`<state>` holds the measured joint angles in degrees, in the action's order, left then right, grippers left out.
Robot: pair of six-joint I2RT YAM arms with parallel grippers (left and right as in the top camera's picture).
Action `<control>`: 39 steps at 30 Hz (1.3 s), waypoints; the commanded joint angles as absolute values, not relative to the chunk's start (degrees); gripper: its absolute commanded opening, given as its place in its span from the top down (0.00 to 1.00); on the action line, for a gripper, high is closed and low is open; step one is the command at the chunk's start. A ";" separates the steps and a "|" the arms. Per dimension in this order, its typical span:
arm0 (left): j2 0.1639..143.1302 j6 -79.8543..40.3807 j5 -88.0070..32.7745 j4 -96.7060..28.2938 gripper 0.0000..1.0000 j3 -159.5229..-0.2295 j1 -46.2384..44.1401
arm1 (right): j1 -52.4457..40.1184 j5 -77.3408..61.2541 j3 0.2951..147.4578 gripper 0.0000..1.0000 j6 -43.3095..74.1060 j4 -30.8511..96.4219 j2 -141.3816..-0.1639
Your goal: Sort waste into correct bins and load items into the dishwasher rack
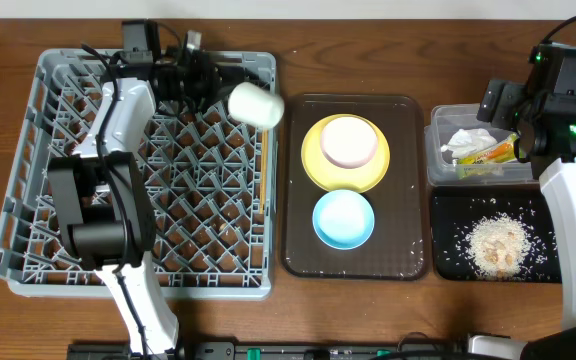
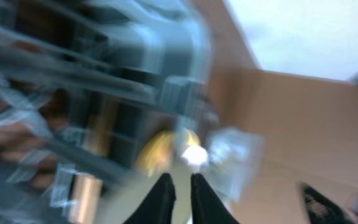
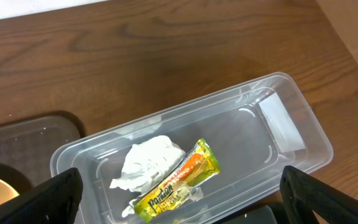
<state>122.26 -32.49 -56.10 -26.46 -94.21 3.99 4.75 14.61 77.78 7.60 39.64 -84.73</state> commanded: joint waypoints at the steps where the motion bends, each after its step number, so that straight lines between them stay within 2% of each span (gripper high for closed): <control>1: 124.09 -29.12 -48.27 -27.09 0.78 -93.12 3.49 | 5.06 14.74 78.32 0.01 8.10 39.70 -83.99; 5: 123.70 -29.12 -47.31 -26.55 0.64 -93.12 3.60 | 5.06 14.74 78.32 0.01 8.10 39.70 -83.99; 7: 122.96 -29.12 -46.04 -26.50 0.60 -93.14 3.68 | 5.06 14.74 78.32 0.01 8.10 39.68 -83.99; 17: 111.00 -27.09 -36.29 -27.51 0.47 -93.27 4.05 | 5.06 14.74 78.32 0.01 8.10 39.68 -83.99; 23: 100.31 -25.98 -26.20 -35.68 0.46 -93.27 3.97 | 5.06 14.74 78.32 0.01 8.10 39.68 -83.99; 26: 96.33 -23.68 -21.26 -43.33 0.50 -93.27 3.14 | 5.08 14.74 78.32 0.01 8.10 39.68 -83.99; 29: 94.70 -19.99 -19.57 -52.12 0.71 -93.27 1.50 | 5.08 14.74 78.32 0.01 8.10 39.70 -83.99; 30: 94.72 -18.98 -19.40 -54.74 0.75 -93.25 0.75 | 5.06 14.74 78.32 0.01 8.10 39.68 -83.99; 34: 95.31 -17.41 -18.52 -60.69 0.79 -92.82 -2.90 | 5.06 14.74 78.32 0.01 8.10 39.70 -83.99; 38: 95.48 -16.49 -18.33 -59.13 0.81 -92.66 -7.55 | 5.06 14.74 78.32 0.01 8.10 39.70 -83.99; 39: 95.48 -16.51 -18.31 -58.35 0.87 -92.66 -8.67 | 5.06 14.74 78.32 0.01 8.10 39.70 -83.99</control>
<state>95.20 -18.85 -19.66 -59.29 -93.03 -6.09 4.75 14.61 77.78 7.60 39.64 -84.73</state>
